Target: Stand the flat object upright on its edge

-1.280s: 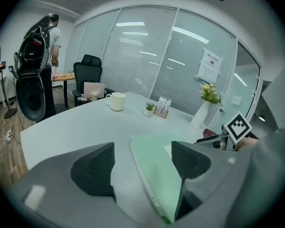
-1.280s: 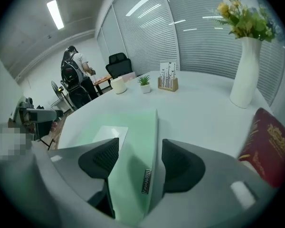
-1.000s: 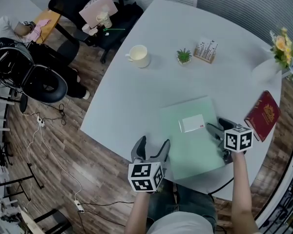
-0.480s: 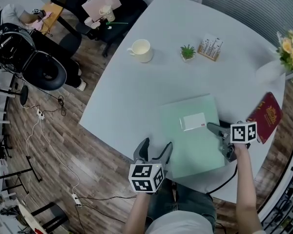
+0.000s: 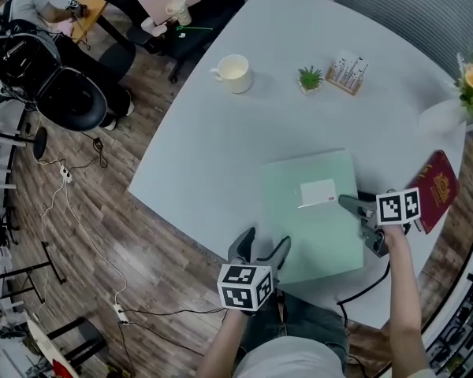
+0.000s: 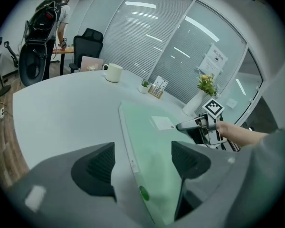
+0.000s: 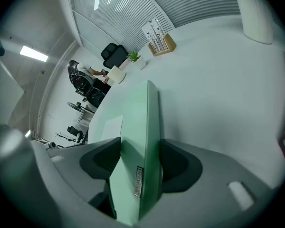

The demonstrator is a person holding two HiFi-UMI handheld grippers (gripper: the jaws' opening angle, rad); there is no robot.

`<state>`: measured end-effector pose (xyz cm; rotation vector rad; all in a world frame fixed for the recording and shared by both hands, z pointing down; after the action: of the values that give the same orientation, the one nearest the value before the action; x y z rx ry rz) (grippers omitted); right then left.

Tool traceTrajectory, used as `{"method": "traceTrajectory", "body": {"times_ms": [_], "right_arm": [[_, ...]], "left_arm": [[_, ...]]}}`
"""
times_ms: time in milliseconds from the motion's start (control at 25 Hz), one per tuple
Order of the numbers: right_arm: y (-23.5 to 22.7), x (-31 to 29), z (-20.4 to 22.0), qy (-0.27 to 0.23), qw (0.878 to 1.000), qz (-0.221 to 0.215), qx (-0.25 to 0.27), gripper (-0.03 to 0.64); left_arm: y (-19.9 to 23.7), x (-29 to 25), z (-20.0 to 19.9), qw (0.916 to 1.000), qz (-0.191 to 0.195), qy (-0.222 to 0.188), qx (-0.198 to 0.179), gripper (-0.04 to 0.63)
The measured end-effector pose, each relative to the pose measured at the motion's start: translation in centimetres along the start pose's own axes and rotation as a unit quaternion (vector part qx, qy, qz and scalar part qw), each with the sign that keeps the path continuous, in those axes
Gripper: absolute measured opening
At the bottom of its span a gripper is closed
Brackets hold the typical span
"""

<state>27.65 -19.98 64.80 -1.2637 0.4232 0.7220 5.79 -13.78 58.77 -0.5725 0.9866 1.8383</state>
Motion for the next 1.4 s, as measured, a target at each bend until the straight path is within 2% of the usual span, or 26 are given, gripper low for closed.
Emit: {"method": "traceTrajectory", "body": {"times_ms": [320, 480, 800, 1040, 1160, 1280, 1400], "right_arm": [[0.0, -0.1, 0.0, 0.007, 1.000, 0.001, -0.001, 0.285], [0.1, -0.1, 0.0, 0.006, 1.000, 0.000, 0.000, 0.285], [0.2, -0.1, 0.0, 0.009, 1.000, -0.003, -0.002, 0.285], [0.2, -0.1, 0.0, 0.009, 1.000, 0.002, -0.001, 0.285], [0.1, -0.1, 0.1, 0.006, 1.000, 0.002, -0.002, 0.285], [0.1, -0.1, 0.1, 0.003, 1.000, 0.005, -0.003, 0.287], [0.0, 0.0, -0.1, -0.009, 1.000, -0.005, -0.023, 0.288]], "left_arm": [[-0.4, -1.7, 3.5, 0.9973, 0.016, 0.056, 0.044, 0.362], [-0.5, -2.4, 3.8, 0.9947, 0.025, 0.064, 0.077, 0.362], [-1.2, -3.5, 4.4, 0.9906, 0.039, 0.084, 0.101, 0.360], [-1.2, -3.8, 4.3, 0.9899, 0.019, 0.084, 0.113, 0.359], [-0.9, -3.8, 4.4, 0.9878, 0.014, 0.087, 0.129, 0.325], [-0.8, -3.6, 4.0, 0.9882, 0.015, 0.090, 0.123, 0.313], [-1.0, -3.2, 2.6, 0.9925, 0.008, 0.077, 0.094, 0.310]]}}
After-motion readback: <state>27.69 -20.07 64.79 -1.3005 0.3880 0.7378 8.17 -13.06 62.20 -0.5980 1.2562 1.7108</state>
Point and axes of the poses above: the fingertips, and each gripper's own axes: x backward along the fingers, y to its left, z out of its underside, the point moved 1 cm from there along x, backward along the fingers, and after that the axes turned 5 degrees about -z, right-handed, at the moved point
